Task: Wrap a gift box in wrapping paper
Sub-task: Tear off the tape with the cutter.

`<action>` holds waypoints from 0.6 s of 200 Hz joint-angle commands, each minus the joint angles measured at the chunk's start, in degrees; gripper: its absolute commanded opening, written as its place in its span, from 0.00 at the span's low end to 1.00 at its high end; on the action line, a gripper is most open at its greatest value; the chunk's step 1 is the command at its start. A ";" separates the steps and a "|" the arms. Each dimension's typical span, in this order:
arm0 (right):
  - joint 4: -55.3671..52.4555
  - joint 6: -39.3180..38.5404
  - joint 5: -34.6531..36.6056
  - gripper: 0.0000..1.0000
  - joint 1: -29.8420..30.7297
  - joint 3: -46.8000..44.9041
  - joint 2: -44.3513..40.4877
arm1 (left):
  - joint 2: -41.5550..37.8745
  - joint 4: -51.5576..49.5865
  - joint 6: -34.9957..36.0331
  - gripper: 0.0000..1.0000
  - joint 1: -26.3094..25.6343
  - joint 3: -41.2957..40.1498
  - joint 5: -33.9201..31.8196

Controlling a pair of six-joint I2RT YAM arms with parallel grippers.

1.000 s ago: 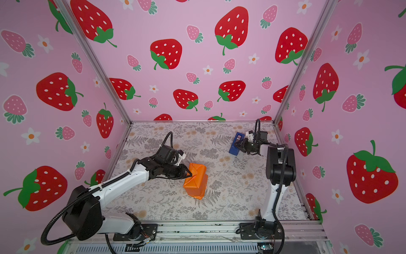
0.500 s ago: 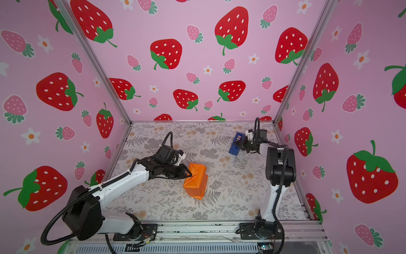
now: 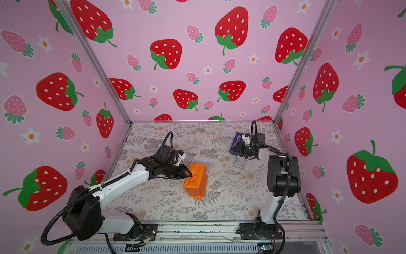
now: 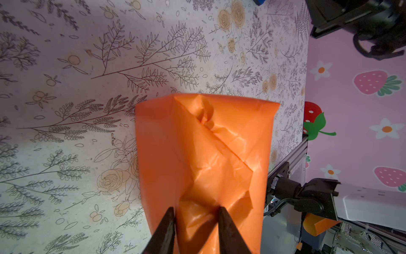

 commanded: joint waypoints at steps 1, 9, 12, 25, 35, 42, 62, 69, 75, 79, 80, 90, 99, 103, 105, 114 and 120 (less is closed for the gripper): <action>-2.98 -3.88 -0.13 0.00 0.74 -0.82 2.73 | 1.73 -8.28 0.81 0.34 -0.32 -0.95 -2.82; -4.08 -5.07 1.00 0.00 0.79 -0.47 4.05 | 1.73 -8.30 0.87 0.34 -0.27 -0.95 -2.95; -4.58 -5.60 1.39 0.00 0.83 -0.31 4.43 | 1.73 -8.31 0.81 0.34 -0.32 -1.00 -2.96; -6.93 -7.51 4.05 0.00 0.97 0.63 6.36 | 1.81 -8.32 0.72 0.34 -0.27 -0.90 -2.97; -8.91 -8.72 7.17 0.00 0.89 1.08 7.24 | 1.86 -8.37 0.72 0.34 -0.30 -0.96 -2.93; -10.88 -9.75 10.62 0.00 0.82 1.57 7.67 | 1.90 -8.39 0.72 0.34 -0.26 -0.95 -2.97; -14.77 -11.73 20.05 0.00 0.83 1.17 6.34 | 2.06 -8.48 0.78 0.34 -0.33 -0.95 -3.08; -15.20 -11.83 21.91 0.00 0.72 0.46 5.42 | 2.07 -8.70 0.79 0.34 -0.32 -0.87 -3.10; -15.51 -11.97 22.96 0.00 0.59 -0.11 4.40 | 2.17 -8.71 0.80 0.34 -0.33 -0.87 -3.10; -15.59 -12.08 23.36 0.00 0.52 -0.39 3.77 | 2.17 -8.70 0.79 0.34 -0.32 -0.89 -3.05; -15.61 -12.05 23.45 0.00 0.53 -0.47 3.63 | 2.17 -8.67 0.80 0.34 -0.28 -0.88 -3.03; -16.18 -12.23 24.06 0.00 0.47 -0.90 2.04 | 2.33 -8.72 0.85 0.34 -0.42 -0.87 -3.04; -16.66 -12.65 23.36 0.00 0.47 -0.90 0.53 | 2.47 -8.69 1.03 0.34 -0.36 -0.87 -3.01; -16.68 -12.71 22.85 0.00 0.53 -0.98 -0.35 | 2.51 -8.57 1.10 0.33 -0.42 -0.87 -3.09; -16.69 -12.76 22.64 0.00 0.58 -1.05 -0.76 | 2.58 -8.60 1.12 0.34 -0.47 -0.87 -3.03; -17.16 -13.26 20.76 0.00 0.61 -0.90 -2.57 | 2.78 -8.51 1.36 0.34 -0.42 -0.87 -3.03; -17.28 -13.58 18.86 0.00 0.63 -0.90 -3.96 | 3.07 -8.56 1.56 0.34 -0.46 -0.74 -3.06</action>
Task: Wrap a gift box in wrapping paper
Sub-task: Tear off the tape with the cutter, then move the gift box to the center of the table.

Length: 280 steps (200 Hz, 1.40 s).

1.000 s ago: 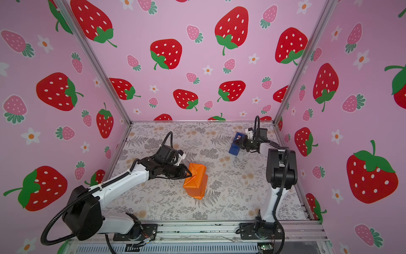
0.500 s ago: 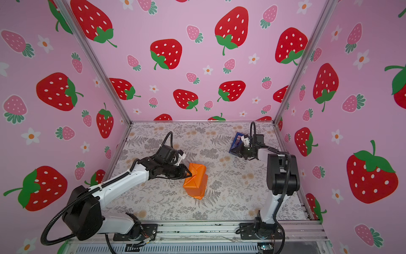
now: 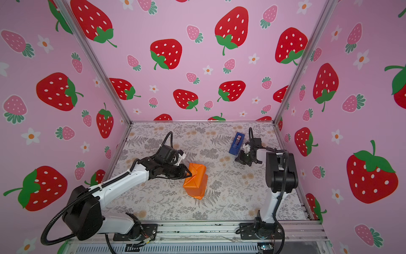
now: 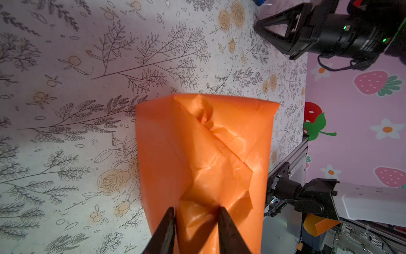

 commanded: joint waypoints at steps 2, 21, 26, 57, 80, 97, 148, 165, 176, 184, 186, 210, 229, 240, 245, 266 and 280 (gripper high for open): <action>-4.36 -3.05 -1.33 0.00 0.32 -0.22 -6.38 | 2.92 -8.62 1.61 0.34 -0.48 -0.77 -2.96; -6.19 -4.62 -9.01 0.00 1.25 0.37 -10.27 | 3.58 -8.59 2.44 0.34 -0.57 -0.17 -2.53; -7.50 -5.39 -11.20 0.00 1.71 0.74 -11.05 | 3.80 -8.56 2.71 0.34 -0.60 0.09 -2.38; -17.06 -10.82 -15.43 0.00 9.06 3.38 -15.22 | 5.53 -9.06 6.52 0.34 -0.78 1.78 -1.45; -18.84 -9.40 -13.47 0.00 13.70 0.14 -19.81 | 7.45 -10.12 10.53 0.34 -0.78 4.09 -0.77; -19.51 -7.94 -12.09 0.00 15.05 -2.73 -23.54 | 8.84 -10.44 13.45 0.33 -0.78 5.68 -0.09; -22.01 -6.70 -11.93 0.00 17.80 -6.37 -31.23 | 15.95 -14.38 25.21 0.33 -0.80 14.56 0.54; -23.36 -7.29 -11.65 0.00 19.23 -7.60 -31.60 | 18.49 -15.50 28.33 0.34 -0.79 17.79 1.25; -23.81 -7.27 -11.38 0.00 20.07 -8.44 -32.04 | 19.51 -15.68 30.28 0.34 -0.82 19.25 2.09; -23.67 -6.87 -11.31 0.00 20.35 -9.00 -32.60 | 20.13 -15.81 31.69 0.34 -0.86 20.34 2.65; -23.64 -6.77 -11.25 0.00 20.39 -9.12 -32.88 | 20.32 -15.90 32.14 0.34 -0.91 20.66 2.85; -25.06 -6.77 -11.50 0.00 21.00 -8.13 -34.74 | 23.15 -18.51 36.66 0.34 -1.08 24.76 4.09; -26.85 -7.89 -12.98 0.00 21.52 -6.72 -35.64 | 25.78 -21.33 39.55 0.34 -2.10 28.39 3.71; -28.32 -9.37 -14.47 0.00 21.78 -5.94 -35.39 | 26.93 -22.39 40.90 0.34 -2.91 29.93 3.93; -28.90 -10.22 -15.09 0.00 21.86 -5.49 -35.07 | 27.38 -22.79 41.33 0.34 -3.25 30.38 4.07; -31.15 -10.89 -17.92 0.00 22.14 -4.35 -33.30 | 27.93 -23.01 42.54 0.34 -4.24 31.04 5.04; -31.82 -11.62 -20.37 0.00 22.55 -3.04 -31.36 | 27.77 -22.98 43.17 0.34 -5.05 31.08 5.10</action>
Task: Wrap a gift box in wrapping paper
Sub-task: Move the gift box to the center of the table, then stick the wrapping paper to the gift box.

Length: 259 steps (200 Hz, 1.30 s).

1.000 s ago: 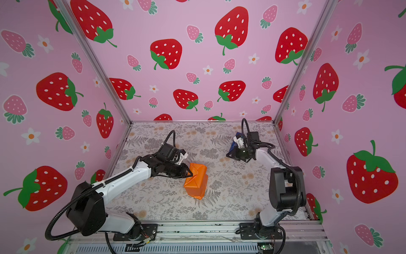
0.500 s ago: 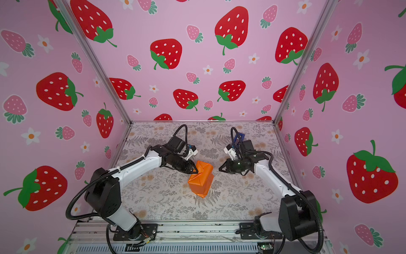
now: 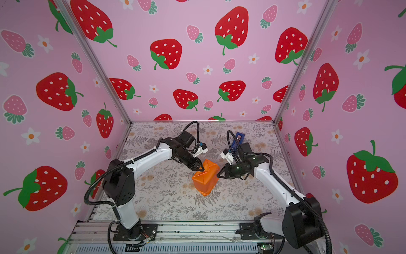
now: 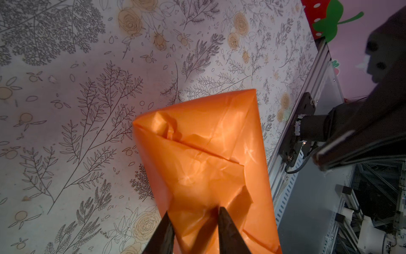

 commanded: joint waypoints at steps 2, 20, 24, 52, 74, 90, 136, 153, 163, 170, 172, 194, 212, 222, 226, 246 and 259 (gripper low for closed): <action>-4.03 -3.32 -5.71 0.00 0.91 2.69 2.76 | 2.07 -5.13 4.82 0.35 -1.89 0.16 -1.84; -2.91 -2.60 -7.32 0.00 1.94 3.81 4.59 | 2.02 -5.19 4.92 0.35 -2.45 0.05 -3.04; -2.82 -2.57 -7.62 0.00 2.09 4.10 5.08 | 2.03 -5.23 4.94 0.35 -2.55 -0.02 -3.10; -2.73 -2.35 -10.61 0.00 2.97 5.83 8.81 | 1.93 -4.95 5.15 0.35 -2.70 -0.86 -3.85; -2.32 -2.19 -11.78 0.00 3.72 6.74 11.21 | 1.77 -5.19 5.47 0.35 -2.82 -0.81 -4.18; -2.35 -2.14 -11.87 0.00 3.75 7.94 13.07 | 1.59 -5.30 5.61 0.35 -2.85 -0.83 -4.11; -2.02 -1.17 -10.43 0.00 3.75 10.82 17.19 | 1.32 -5.73 5.84 0.35 -2.88 -1.07 -4.33; -2.80 -1.56 -9.94 0.00 3.76 11.28 18.61 | 1.32 -5.76 5.94 0.34 -2.90 -1.07 -4.66; -3.07 -1.56 -9.36 0.00 3.74 11.37 19.23 | 1.23 -5.75 5.91 0.34 -2.89 -1.06 -4.68; -3.31 -1.69 -9.09 0.00 3.81 11.47 19.65 | 1.23 -5.74 5.88 0.34 -2.88 -1.03 -4.67; -3.41 -1.66 -9.01 0.00 3.77 11.49 19.86 | 1.23 -5.74 5.95 0.34 -2.88 -0.99 -4.73; -4.11 -1.55 -8.33 0.00 3.80 11.96 21.09 | 0.76 -5.34 5.90 0.34 -2.97 -1.20 -4.95; -5.92 -1.56 -6.71 0.00 3.73 11.92 22.02 | 0.14 -5.13 5.94 0.34 -2.99 -1.49 -5.12; -7.30 -1.50 -5.04 0.00 3.73 11.73 22.83 | -0.24 -5.04 6.00 0.34 -2.97 -1.64 -5.12; -7.80 -1.48 -4.32 0.00 3.81 11.79 23.10 | -0.34 -4.96 6.00 0.34 -3.01 -1.78 -5.08; -9.93 -1.39 -1.14 0.00 3.73 11.55 24.27 | -1.11 -4.79 5.96 0.34 -3.09 -1.93 -5.54; -11.21 -1.21 1.15 0.00 3.80 10.88 24.40 | -1.80 -4.66 5.74 0.34 -3.06 -1.99 -6.74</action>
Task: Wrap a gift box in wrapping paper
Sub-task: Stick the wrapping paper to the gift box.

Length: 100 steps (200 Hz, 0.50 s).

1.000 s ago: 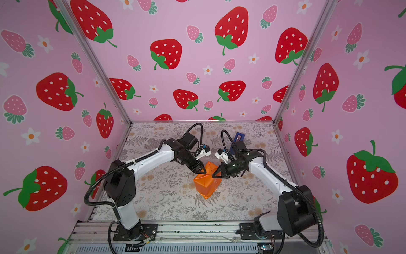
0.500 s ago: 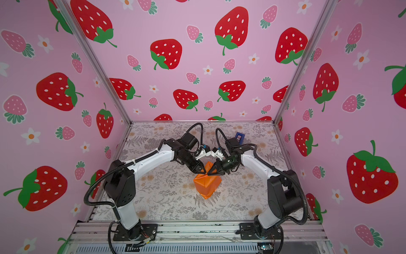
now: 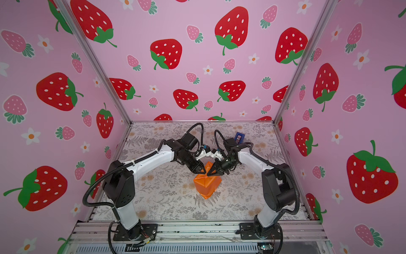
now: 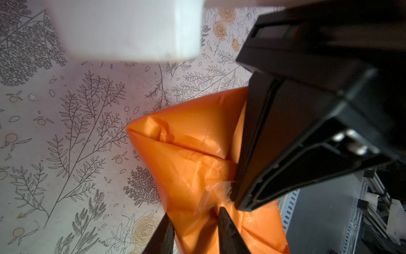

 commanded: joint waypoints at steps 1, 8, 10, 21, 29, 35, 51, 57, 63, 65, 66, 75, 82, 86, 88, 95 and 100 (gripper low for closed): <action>-6.73 -1.28 9.58 0.00 0.29 -1.24 2.17 | -0.77 -4.52 2.15 0.34 -0.44 -1.65 -4.50; -7.46 -1.43 10.47 0.00 0.23 -1.58 2.23 | -1.34 -4.33 1.93 0.34 -0.39 -1.60 -5.55; -7.63 -1.49 10.75 0.00 0.28 -1.59 2.26 | -1.54 -4.27 1.90 0.34 -0.39 -1.57 -5.84; -8.57 -1.84 11.90 0.00 0.28 -1.97 2.59 | -2.61 -4.08 1.26 0.34 -0.10 -1.18 -7.62; -9.07 -2.02 12.44 0.00 0.29 -2.10 2.79 | -3.56 -3.84 0.32 0.34 0.24 -0.69 -8.72; -9.31 -2.15 12.55 0.00 0.30 -2.22 2.81 | -4.37 -3.62 -0.49 0.34 0.59 -0.24 -9.19; -9.16 -2.21 12.87 0.00 0.29 -2.36 3.03 | -6.66 -2.01 -3.66 0.34 1.47 1.02 -9.69; -9.25 -2.29 12.93 0.00 0.30 -2.37 3.14 | -7.33 -1.21 -5.20 0.34 1.73 1.46 -9.24; -9.02 -2.04 12.80 0.00 0.30 -2.48 3.17 | -8.04 -0.21 -7.00 0.34 1.92 1.98 -8.51; -9.00 -1.99 12.78 0.00 0.30 -2.52 3.22 | -8.13 0.16 -7.65 0.33 2.01 2.14 -8.14; -9.00 -1.94 12.73 0.00 0.30 -2.57 3.23 | -8.27 0.38 -7.94 0.33 2.04 2.13 -7.96; -8.66 -1.76 12.61 0.00 0.29 -2.79 3.16 | -8.66 2.10 -11.11 0.31 2.26 2.67 -5.27; -8.65 -1.64 12.53 0.00 0.29 -2.93 3.15 | -8.64 3.87 -13.75 0.29 2.30 2.81 -3.07; -8.61 -1.59 12.46 0.00 0.30 -3.03 3.14 | -8.51 4.90 -15.59 0.27 2.32 2.84 -1.68; -8.59 -1.55 12.50 0.00 0.30 -2.99 3.11 | -8.43 5.46 -16.66 0.26 2.29 2.81 -0.91; -8.56 -1.54 12.41 0.00 0.31 -2.98 2.98 | -8.03 7.74 -20.19 0.22 2.26 2.50 1.73; -8.57 -1.47 12.41 0.00 0.35 -2.98 2.90 | -7.63 9.42 -22.69 0.19 2.24 2.12 3.82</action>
